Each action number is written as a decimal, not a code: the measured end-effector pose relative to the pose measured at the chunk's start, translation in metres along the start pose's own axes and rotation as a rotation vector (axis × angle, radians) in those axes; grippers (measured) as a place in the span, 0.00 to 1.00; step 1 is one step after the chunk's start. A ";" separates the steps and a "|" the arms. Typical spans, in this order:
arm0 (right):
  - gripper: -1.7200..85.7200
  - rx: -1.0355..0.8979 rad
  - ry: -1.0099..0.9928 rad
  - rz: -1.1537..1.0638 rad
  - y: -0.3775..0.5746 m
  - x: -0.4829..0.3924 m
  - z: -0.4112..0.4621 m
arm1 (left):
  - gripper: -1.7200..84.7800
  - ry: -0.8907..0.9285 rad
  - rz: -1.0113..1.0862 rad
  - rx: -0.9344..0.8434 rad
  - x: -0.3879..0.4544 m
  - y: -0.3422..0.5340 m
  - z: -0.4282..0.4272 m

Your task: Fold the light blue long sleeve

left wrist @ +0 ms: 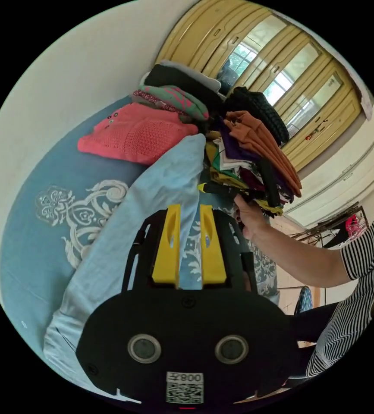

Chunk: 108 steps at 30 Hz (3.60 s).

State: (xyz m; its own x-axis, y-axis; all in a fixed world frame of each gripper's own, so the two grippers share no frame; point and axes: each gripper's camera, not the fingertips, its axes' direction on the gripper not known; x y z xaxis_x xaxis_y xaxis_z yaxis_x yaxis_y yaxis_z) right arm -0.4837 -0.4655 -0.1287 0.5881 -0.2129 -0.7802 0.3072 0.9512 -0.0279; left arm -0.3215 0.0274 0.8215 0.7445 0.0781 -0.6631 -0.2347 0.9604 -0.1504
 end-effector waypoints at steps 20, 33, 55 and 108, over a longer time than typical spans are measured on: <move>0.11 0.035 -0.151 -0.193 0.051 0.028 -0.007 | 0.07 0.015 0.264 -0.042 0.049 -0.139 -0.006; 0.12 0.009 -0.448 -0.621 0.087 -0.036 -0.030 | 0.09 0.122 0.117 -0.012 0.008 -0.038 -0.093; 0.05 -0.404 -0.847 -0.939 0.272 -0.276 0.068 | 0.09 -0.030 -0.224 -0.035 -0.051 0.255 -0.304; 0.05 -0.983 -0.638 -1.391 0.616 -0.587 0.280 | 0.05 -0.169 -0.911 -0.004 -0.187 0.835 -0.359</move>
State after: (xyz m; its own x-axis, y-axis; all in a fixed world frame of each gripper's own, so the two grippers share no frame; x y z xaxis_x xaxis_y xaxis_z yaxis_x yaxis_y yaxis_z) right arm -0.4302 0.1833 0.4868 0.5536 -0.6967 0.4562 0.4046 -0.2537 -0.8786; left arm -0.8811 0.7184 0.5561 0.7238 -0.6682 -0.1722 0.4839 0.6694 -0.5637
